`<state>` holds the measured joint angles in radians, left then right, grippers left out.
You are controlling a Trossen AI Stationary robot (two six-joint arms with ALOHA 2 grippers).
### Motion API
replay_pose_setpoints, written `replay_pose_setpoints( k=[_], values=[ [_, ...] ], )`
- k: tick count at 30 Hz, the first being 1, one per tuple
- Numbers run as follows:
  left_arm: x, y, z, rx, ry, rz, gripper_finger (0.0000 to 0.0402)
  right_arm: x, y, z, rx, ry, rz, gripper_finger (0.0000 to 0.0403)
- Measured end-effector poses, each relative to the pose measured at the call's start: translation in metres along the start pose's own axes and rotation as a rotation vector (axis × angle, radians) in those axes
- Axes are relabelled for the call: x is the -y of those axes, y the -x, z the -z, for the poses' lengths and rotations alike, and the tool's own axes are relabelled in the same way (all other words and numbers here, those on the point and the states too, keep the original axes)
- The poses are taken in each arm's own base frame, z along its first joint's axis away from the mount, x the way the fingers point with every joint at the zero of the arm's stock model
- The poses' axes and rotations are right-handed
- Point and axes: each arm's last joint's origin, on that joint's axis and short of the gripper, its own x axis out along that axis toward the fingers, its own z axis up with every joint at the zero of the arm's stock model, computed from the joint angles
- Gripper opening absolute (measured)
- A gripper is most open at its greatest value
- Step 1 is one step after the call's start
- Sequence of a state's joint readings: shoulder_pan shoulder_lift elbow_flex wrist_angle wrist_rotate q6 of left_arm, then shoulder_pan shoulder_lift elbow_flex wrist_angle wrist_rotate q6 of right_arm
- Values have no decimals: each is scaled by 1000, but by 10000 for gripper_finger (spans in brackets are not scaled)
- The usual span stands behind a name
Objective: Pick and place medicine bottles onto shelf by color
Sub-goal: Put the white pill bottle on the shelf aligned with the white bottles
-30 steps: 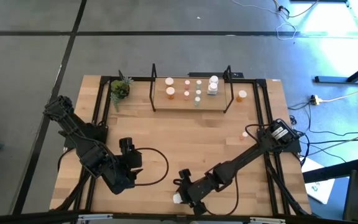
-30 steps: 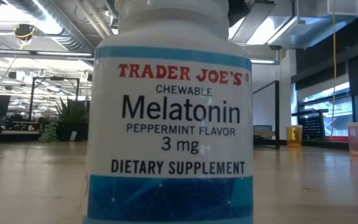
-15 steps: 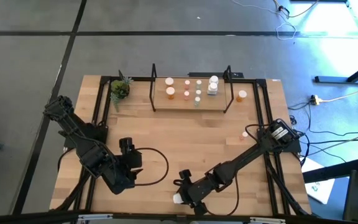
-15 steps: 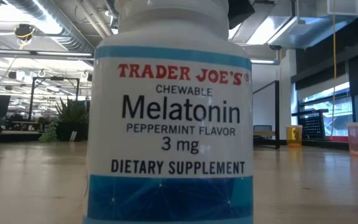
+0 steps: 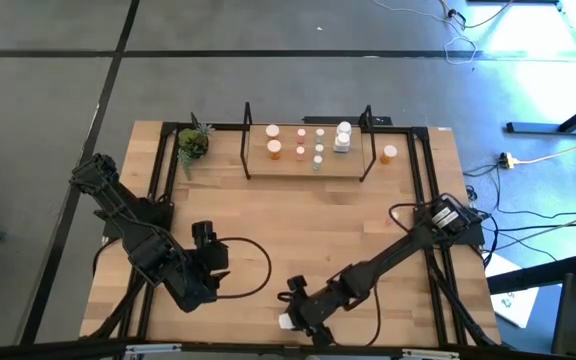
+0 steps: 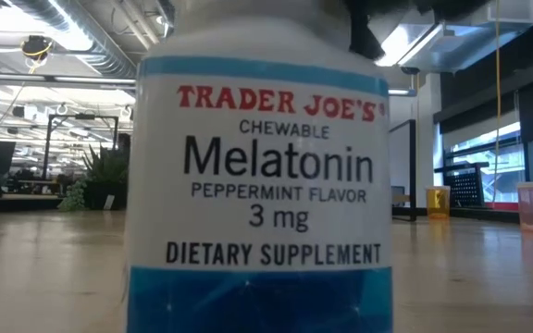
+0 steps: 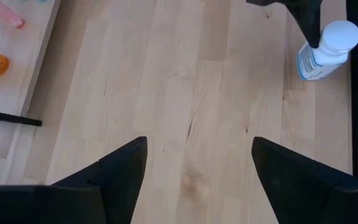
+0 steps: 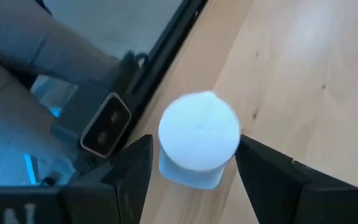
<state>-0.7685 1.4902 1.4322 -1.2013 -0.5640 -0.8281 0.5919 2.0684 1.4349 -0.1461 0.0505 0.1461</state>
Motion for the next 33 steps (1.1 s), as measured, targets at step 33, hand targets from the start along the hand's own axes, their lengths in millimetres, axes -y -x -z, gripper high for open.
replay_pose_setpoints(
  k=[33],
  values=[
    [0,0,0,0,0,0,284,0,1,-1,9,25,10,146]
  ],
)
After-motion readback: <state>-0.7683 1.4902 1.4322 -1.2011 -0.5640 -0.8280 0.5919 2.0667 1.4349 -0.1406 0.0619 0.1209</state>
